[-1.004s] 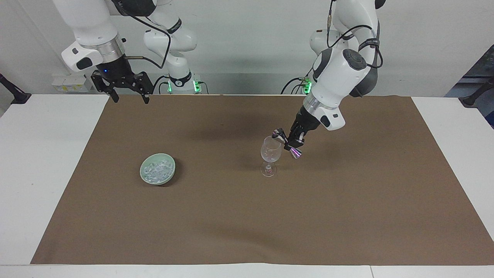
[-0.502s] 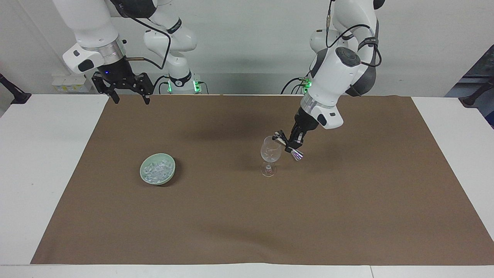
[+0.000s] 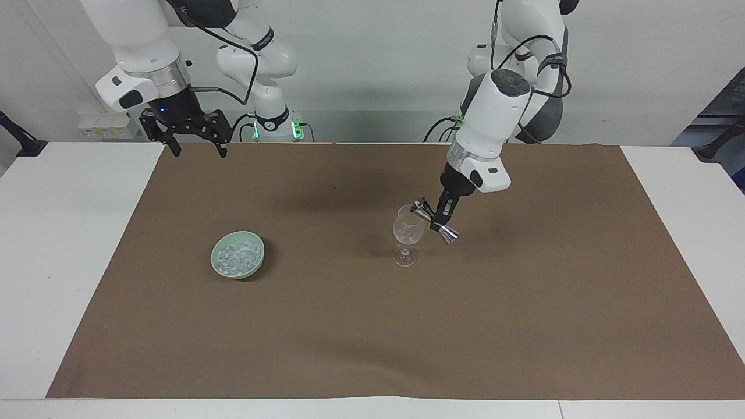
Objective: Pour wine and add ice with both arms
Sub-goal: 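Tilt the metal cup with the left gripper to pour into the clear cup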
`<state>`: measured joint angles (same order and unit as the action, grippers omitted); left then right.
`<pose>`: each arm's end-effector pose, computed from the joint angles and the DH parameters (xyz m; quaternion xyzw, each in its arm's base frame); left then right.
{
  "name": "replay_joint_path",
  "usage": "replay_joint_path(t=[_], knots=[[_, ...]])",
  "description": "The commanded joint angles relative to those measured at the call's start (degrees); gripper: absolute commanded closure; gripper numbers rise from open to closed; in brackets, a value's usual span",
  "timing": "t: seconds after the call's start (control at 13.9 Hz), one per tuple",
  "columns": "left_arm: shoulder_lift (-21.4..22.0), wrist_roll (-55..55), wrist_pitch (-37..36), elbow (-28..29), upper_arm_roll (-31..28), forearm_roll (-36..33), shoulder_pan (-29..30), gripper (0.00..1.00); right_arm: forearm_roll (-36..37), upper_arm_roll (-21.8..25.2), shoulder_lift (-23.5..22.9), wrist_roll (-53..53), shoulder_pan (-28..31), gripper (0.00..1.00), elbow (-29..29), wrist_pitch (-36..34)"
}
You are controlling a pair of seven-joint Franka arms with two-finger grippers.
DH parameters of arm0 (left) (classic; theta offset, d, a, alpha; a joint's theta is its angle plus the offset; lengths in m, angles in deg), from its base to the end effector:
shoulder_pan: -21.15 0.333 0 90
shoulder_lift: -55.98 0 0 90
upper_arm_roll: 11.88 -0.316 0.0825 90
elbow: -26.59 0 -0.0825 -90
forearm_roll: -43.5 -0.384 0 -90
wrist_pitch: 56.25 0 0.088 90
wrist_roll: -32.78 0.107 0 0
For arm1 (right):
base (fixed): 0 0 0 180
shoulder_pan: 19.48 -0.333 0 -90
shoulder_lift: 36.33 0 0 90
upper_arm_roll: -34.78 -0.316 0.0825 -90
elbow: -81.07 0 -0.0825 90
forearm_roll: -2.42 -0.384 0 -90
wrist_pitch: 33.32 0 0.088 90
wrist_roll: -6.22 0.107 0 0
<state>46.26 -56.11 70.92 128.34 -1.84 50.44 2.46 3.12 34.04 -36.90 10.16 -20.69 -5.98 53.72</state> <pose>0.5584 -0.3035 0.4895 0.8383 0.5234 0.0136 0.1522 0.5525 0.0174 0.6387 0.9998 -0.0176 -0.0047 0.0063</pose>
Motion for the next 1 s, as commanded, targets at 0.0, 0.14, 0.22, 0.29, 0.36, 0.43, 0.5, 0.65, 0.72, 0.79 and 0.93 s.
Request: replay_joint_path(t=[0.0, 0.14, 0.22, 0.29, 0.36, 0.43, 0.5, 0.65, 0.72, 0.79, 0.93], knots=[[0.05, -0.32, 1.16, 0.38, -0.82, -1.76, -1.35, 1.00, -1.31, -0.05, 0.75, -2.10, 0.16, 0.00, -1.46, 1.55], [0.05, -0.32, 1.16, 0.38, -0.82, -3.25, -1.44, 1.00, -1.31, -0.05, 0.93, -2.01, 0.07, 0.00, -1.81, 1.64], [0.05, -0.32, 1.16, 0.38, -0.82, -3.34, -1.53, 1.00, -1.40, -0.05, 0.93, -2.01, -0.01, 0.00, -1.81, 1.64], [-0.03, -0.41, 1.16, 0.38, -0.82, -4.04, -1.88, 1.00, -1.31, -0.05, 0.93, -1.92, -0.10, 0.00, -1.81, 1.64], [-0.21, -0.41, 1.16, 0.38, -0.82, -4.83, -1.88, 1.00, -1.31, -0.05, 0.93, -1.92, -0.19, 0.00, -1.81, 2.16], [-0.21, -0.58, 1.16, 0.38, -0.82, -5.18, -2.05, 1.00, -1.40, -0.14, 0.93, -2.01, -0.19, 0.00, -1.90, 2.69], [-0.30, -0.58, 1.16, 0.47, -0.82, -5.88, -2.14, 1.00, -1.40, -0.14, 1.10, -2.01, -0.19, 0.00, -2.42, 2.78], [-0.30, -0.85, 1.16, 0.73, -0.82, -6.50, -2.14, 1.00, -1.40, -0.14, 1.37, -2.01, -0.19, 0.00, -2.77, 2.78], [-0.21, -0.85, 1.07, 0.73, -0.91, -6.59, -2.14, 1.00, -1.40, -0.14, 1.28, -2.01, -0.19, 0.00, -2.78, 2.78], [-0.21, -0.85, 1.07, 0.73, -0.91, -6.68, -2.49, 1.00, -1.40, -0.14, 1.37, -2.01, -0.19, 0.00, -2.78, 2.78], [-0.21, -1.55, 1.07, 0.65, -0.91, -8.43, -2.76, 1.00, -1.40, -0.31, 1.37, -2.01, -0.19, 0.00, -2.78, 2.78]])
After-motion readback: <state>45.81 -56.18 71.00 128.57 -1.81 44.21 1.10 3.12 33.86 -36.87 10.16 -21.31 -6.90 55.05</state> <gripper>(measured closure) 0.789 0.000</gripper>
